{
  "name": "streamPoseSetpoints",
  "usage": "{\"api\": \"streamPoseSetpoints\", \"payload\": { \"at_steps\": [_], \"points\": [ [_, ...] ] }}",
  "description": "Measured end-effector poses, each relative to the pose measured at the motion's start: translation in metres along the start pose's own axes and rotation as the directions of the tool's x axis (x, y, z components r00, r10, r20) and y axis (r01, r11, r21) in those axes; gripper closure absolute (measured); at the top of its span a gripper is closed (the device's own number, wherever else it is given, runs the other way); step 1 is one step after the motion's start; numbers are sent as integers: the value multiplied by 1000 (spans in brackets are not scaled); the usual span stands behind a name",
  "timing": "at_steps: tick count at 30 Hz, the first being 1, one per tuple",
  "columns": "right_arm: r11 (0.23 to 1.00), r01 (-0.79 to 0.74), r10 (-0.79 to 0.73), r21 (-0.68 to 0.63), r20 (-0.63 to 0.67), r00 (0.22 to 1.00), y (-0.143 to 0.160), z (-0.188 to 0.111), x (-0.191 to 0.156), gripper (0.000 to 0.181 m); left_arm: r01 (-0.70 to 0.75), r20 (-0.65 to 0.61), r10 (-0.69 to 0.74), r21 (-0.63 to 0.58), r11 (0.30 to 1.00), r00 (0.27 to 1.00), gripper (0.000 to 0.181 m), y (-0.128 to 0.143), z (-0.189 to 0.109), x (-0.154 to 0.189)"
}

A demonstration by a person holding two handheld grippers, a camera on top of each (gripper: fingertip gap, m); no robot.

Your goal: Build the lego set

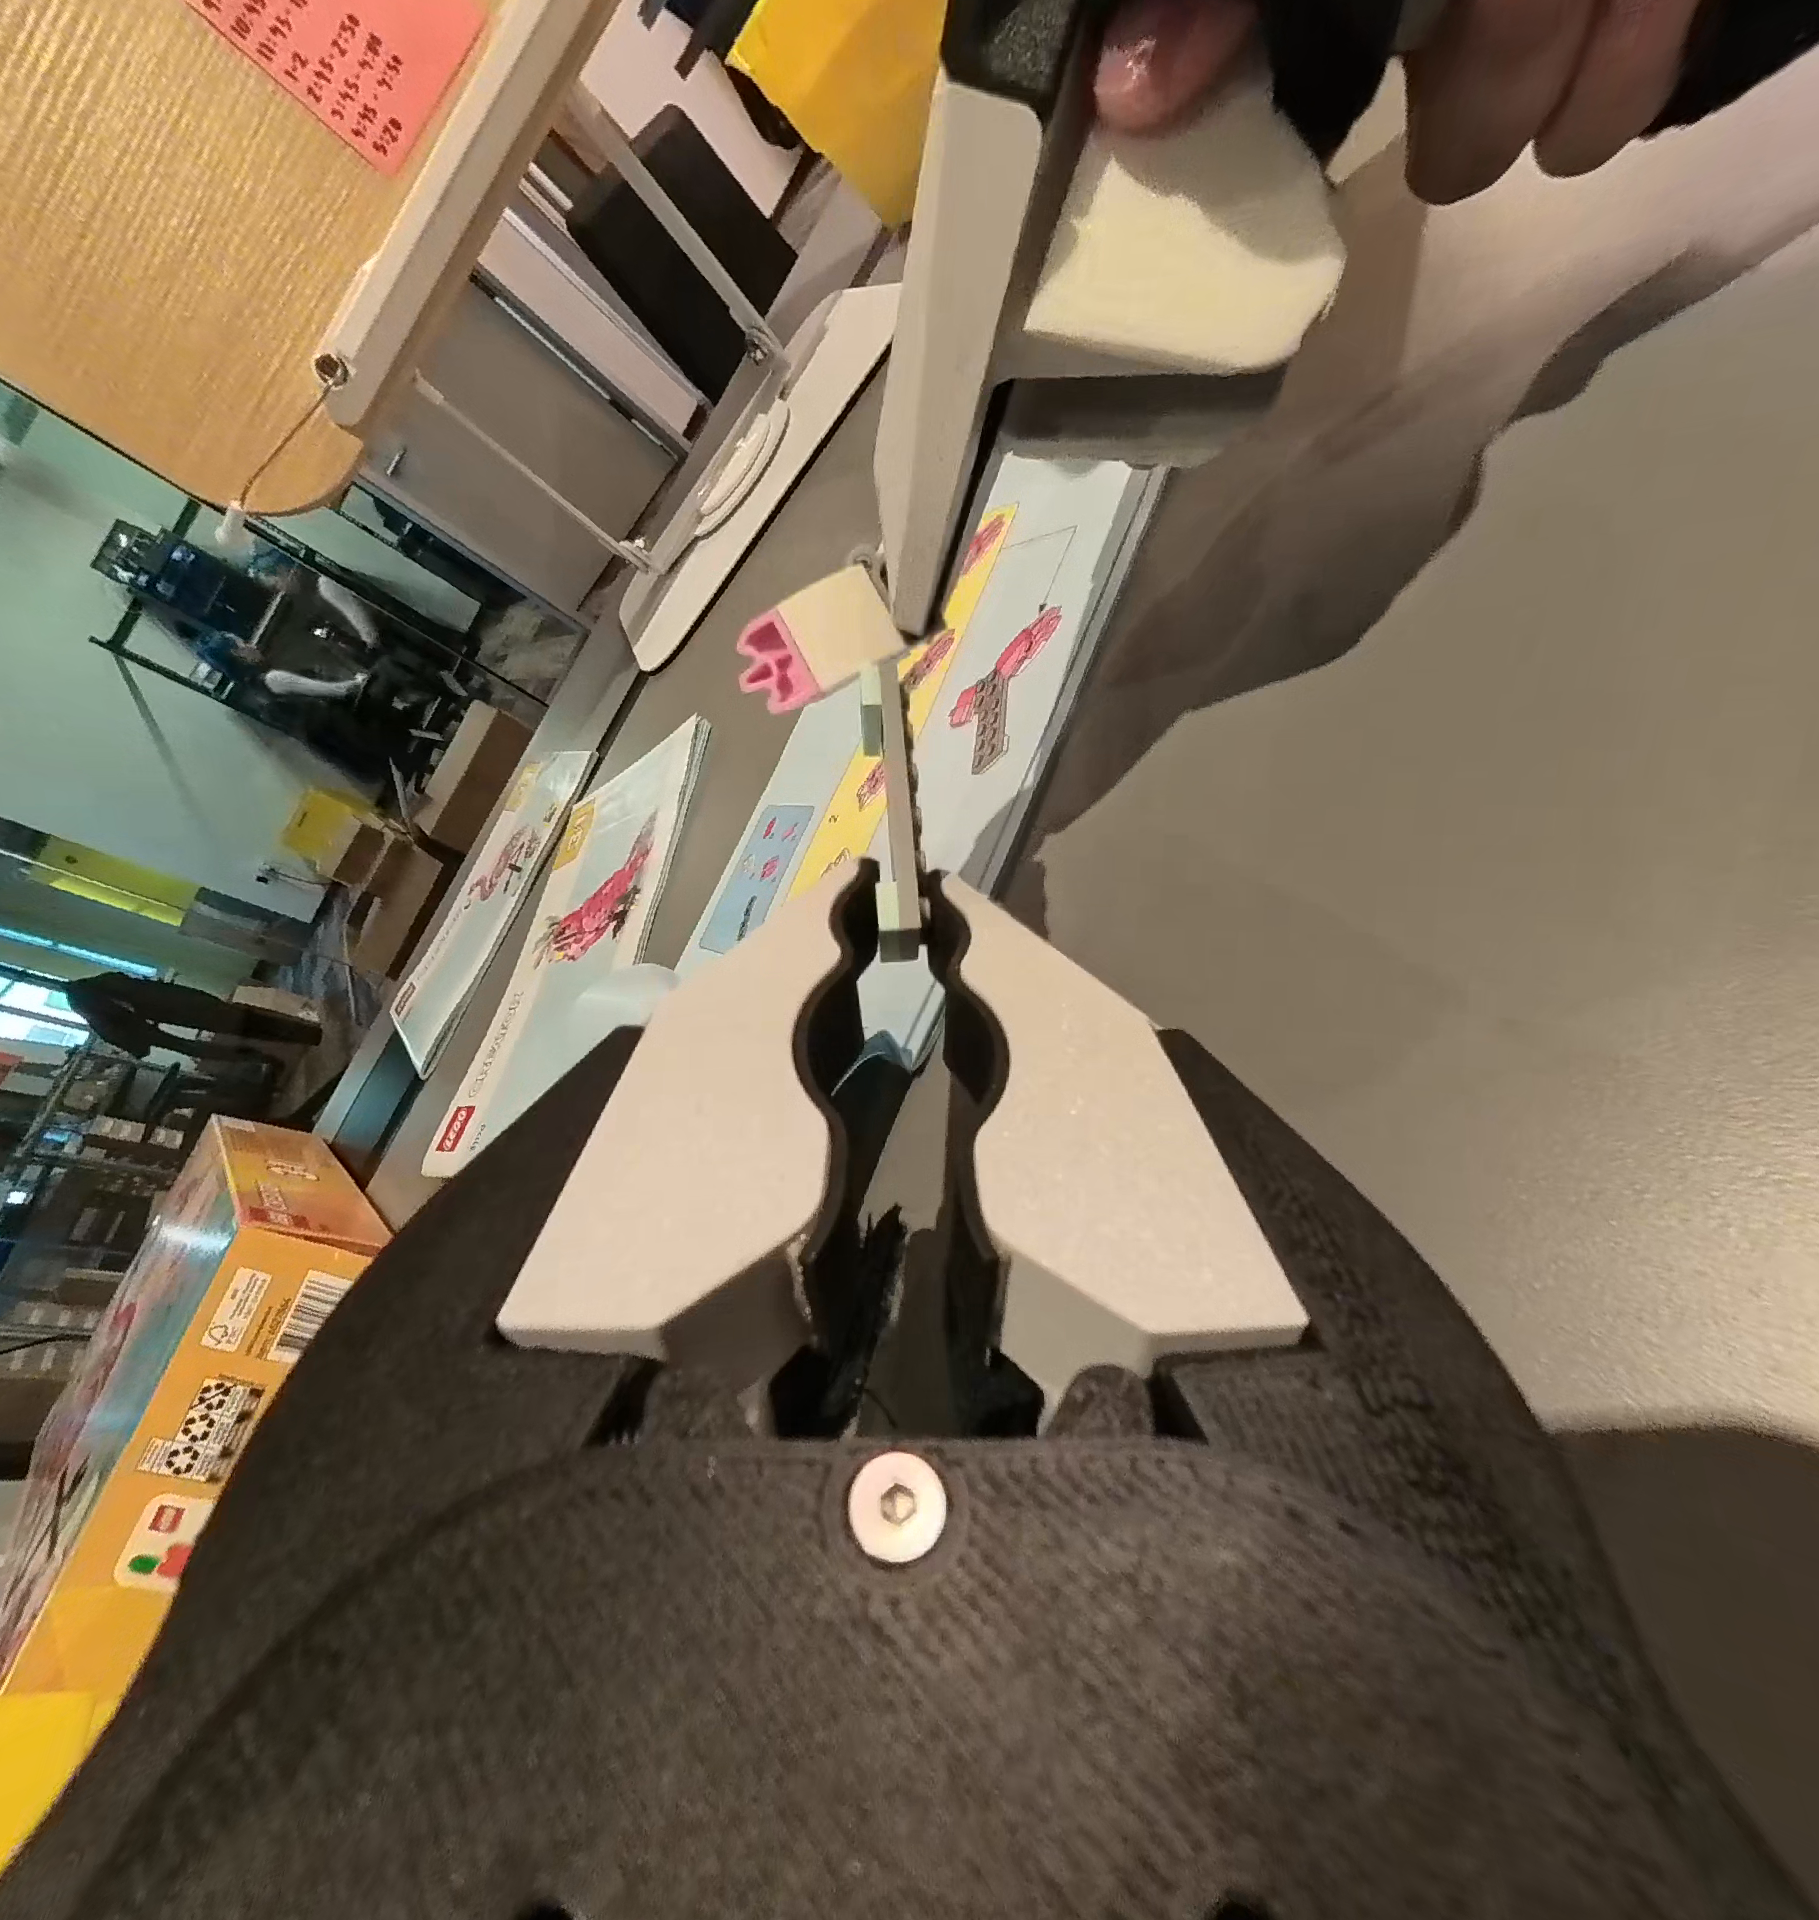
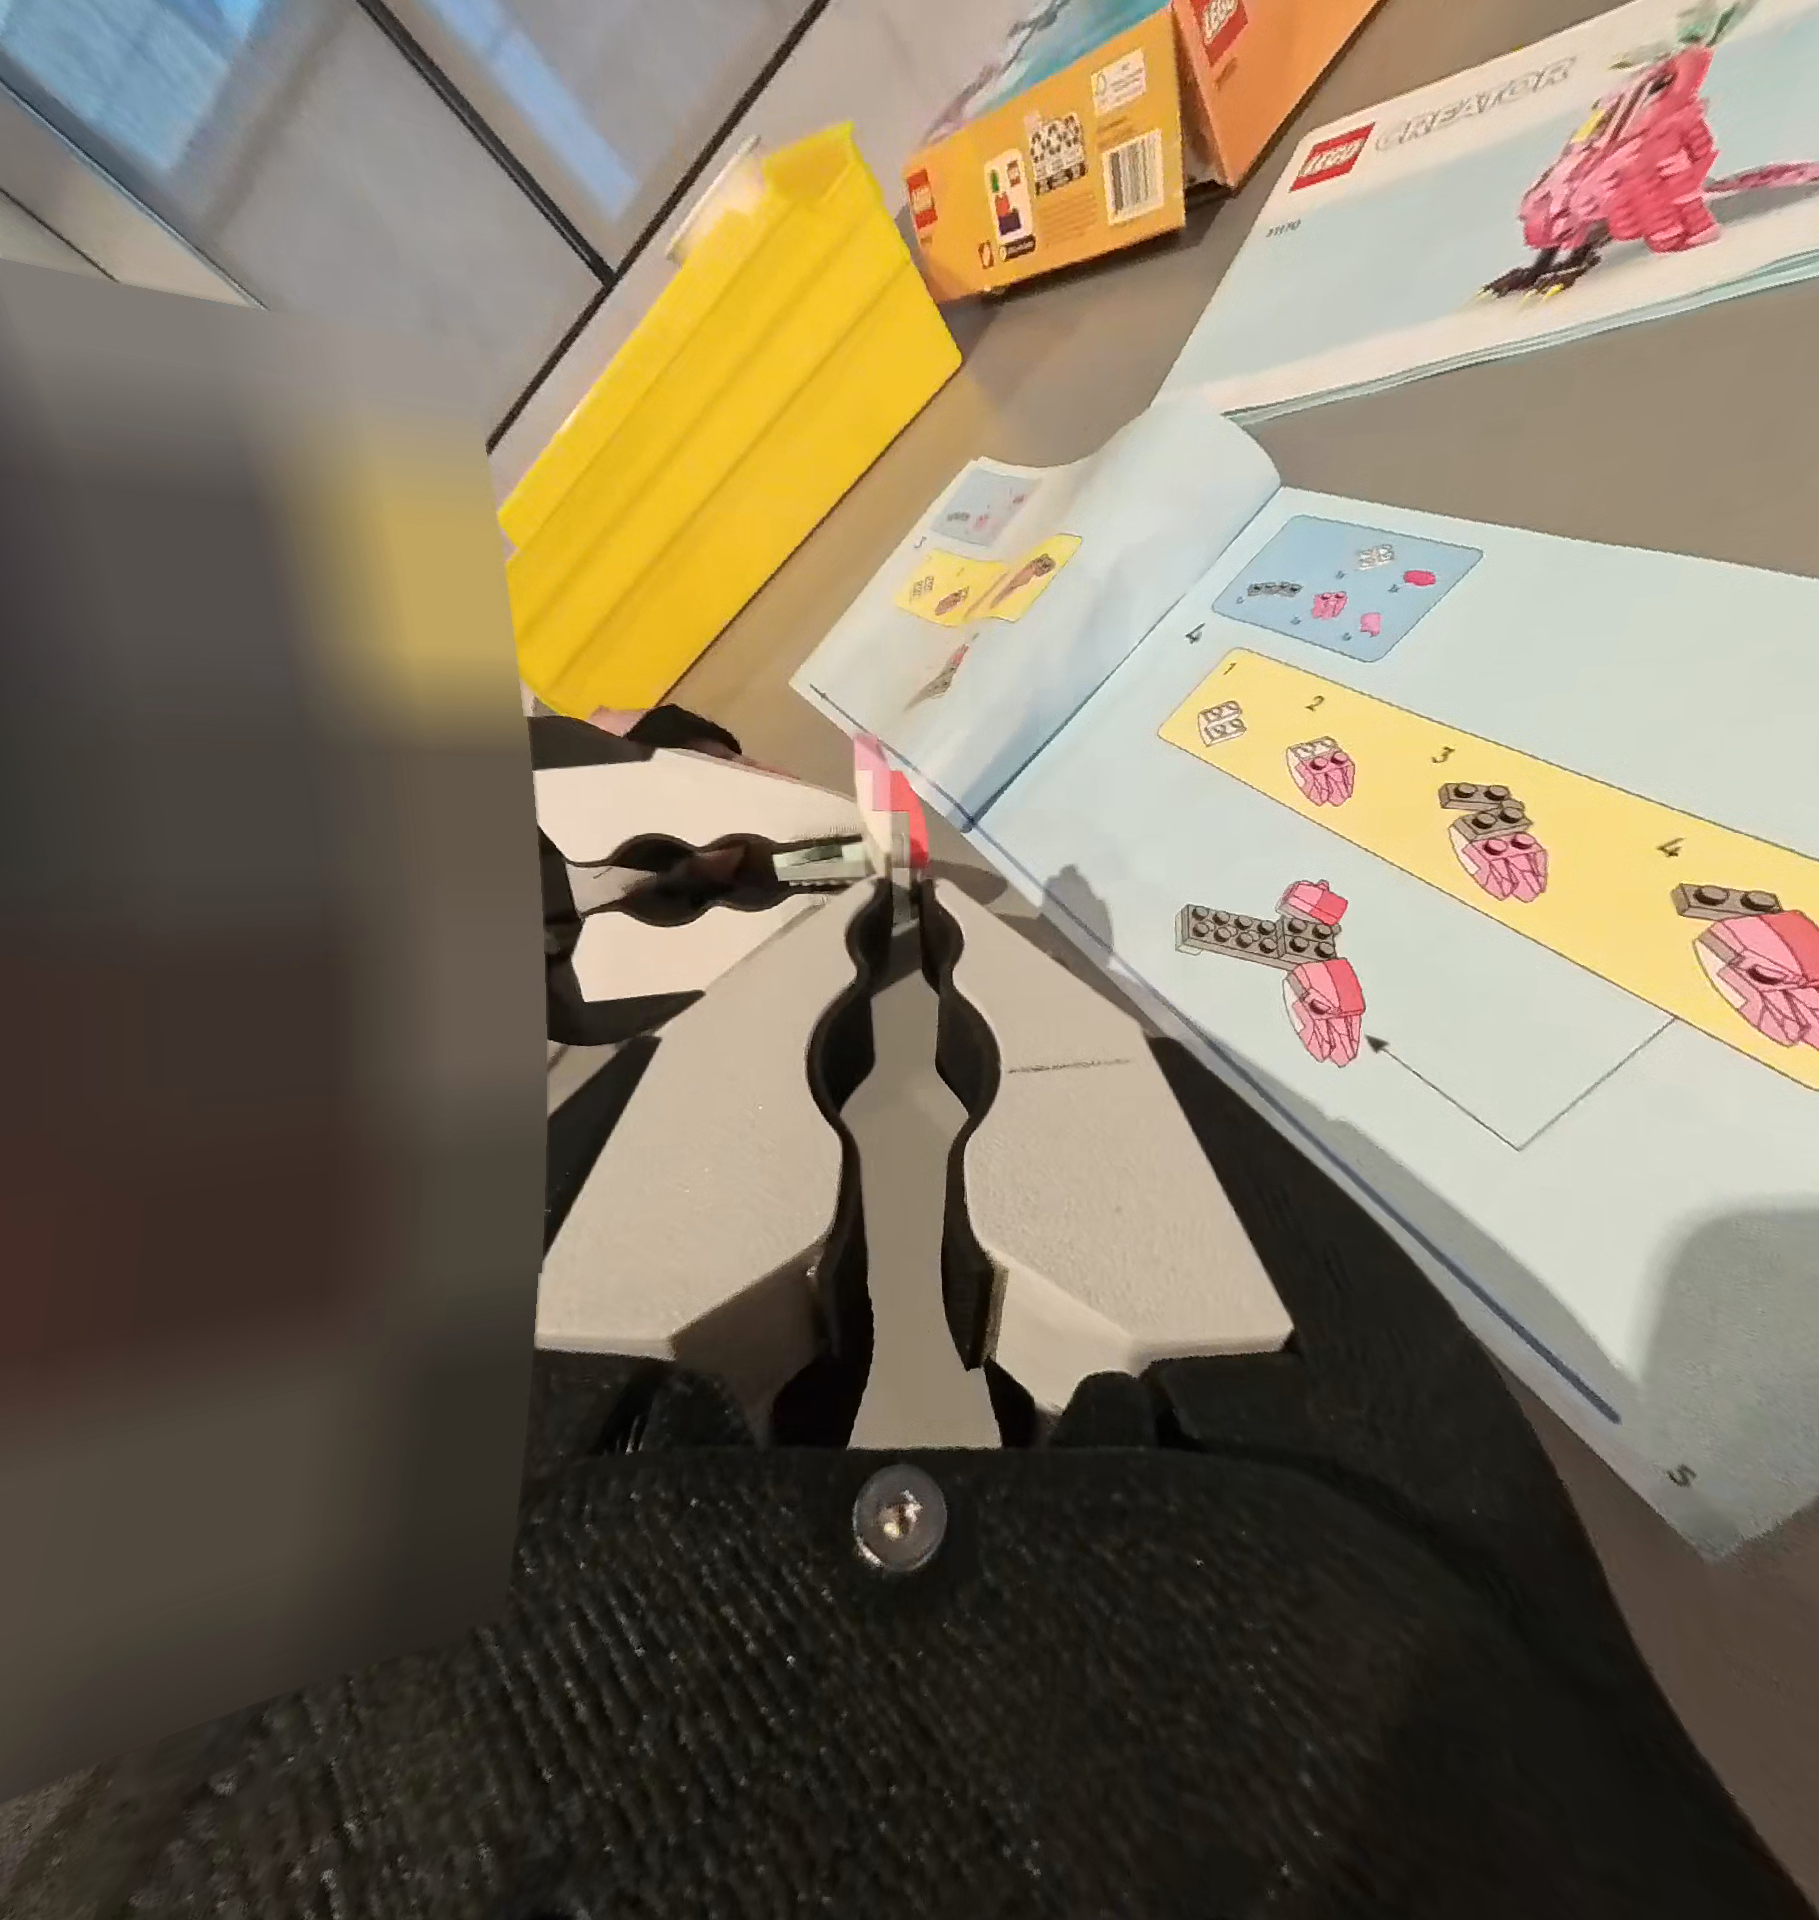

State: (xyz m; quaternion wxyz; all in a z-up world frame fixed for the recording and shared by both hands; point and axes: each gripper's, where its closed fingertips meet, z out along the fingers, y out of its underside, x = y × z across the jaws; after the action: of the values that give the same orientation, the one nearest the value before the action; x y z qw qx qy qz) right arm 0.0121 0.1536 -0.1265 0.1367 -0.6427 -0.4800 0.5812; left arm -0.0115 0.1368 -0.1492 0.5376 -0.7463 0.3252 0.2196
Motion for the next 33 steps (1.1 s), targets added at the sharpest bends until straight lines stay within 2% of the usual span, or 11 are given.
{"api": "streamPoseSetpoints", "payload": {
  "at_steps": [1,11,28,33],
  "points": [
    [1000,7,-7,-3,-4,1000,0,0,0,179,-1,4,1,-3,1000,1000,174,0,0,-1],
    [998,56,-57,-42,-21,998,7,5,0,179,48,20,-48,-13,999,999,175,2,0,-7],
    [994,59,-62,-91,-27,998,17,17,1,179,52,28,-51,-11,999,998,175,2,0,-8],
    [998,55,-55,-36,5,998,8,15,-5,179,155,8,-155,23,988,988,174,-3,-2,-13]
  ]
}}
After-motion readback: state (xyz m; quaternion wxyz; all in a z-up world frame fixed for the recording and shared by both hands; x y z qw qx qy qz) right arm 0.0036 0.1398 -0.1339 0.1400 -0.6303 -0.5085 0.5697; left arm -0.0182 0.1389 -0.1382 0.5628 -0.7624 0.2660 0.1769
